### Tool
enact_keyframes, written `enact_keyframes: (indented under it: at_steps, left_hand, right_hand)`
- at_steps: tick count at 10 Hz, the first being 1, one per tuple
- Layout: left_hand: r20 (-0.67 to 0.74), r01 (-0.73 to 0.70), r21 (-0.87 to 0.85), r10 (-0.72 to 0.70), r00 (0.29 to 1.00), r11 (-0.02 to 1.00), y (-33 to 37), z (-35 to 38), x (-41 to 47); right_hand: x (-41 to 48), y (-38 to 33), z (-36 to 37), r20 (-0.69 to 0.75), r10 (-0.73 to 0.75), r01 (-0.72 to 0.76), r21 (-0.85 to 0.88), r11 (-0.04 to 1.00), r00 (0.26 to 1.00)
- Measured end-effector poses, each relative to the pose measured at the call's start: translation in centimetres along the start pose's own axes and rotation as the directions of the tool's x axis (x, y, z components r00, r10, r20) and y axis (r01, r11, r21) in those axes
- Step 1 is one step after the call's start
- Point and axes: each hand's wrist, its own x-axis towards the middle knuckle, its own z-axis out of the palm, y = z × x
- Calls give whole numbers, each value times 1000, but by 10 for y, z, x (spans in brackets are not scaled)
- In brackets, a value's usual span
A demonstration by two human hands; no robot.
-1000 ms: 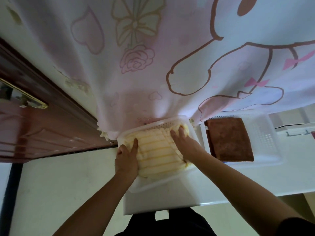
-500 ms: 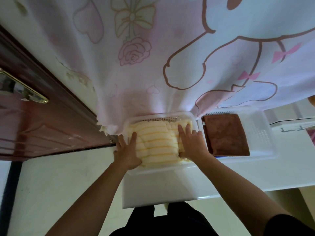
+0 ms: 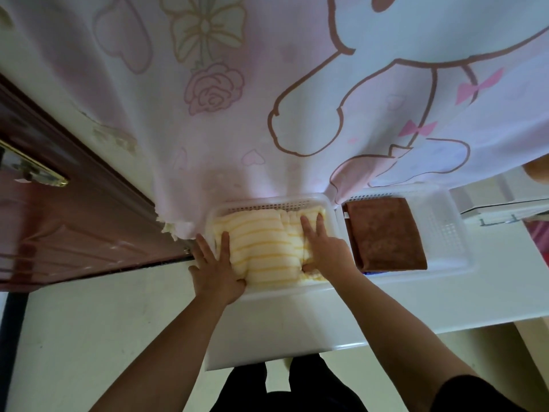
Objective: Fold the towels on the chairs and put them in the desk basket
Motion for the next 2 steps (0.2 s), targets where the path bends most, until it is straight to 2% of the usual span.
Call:
enact_keyframes:
  at_steps: [1, 2]
  left_hand:
    - [44, -18, -89, 22, 999, 996, -6, -4, -3]
    - [93, -71, -165, 87, 992, 984, -11, -15, -4]
  right_hand:
    - [-8, 8, -9, 4, -61, 59, 224, 973, 998]
    - [-25, 20, -33, -38, -56, 66, 335, 940, 998]
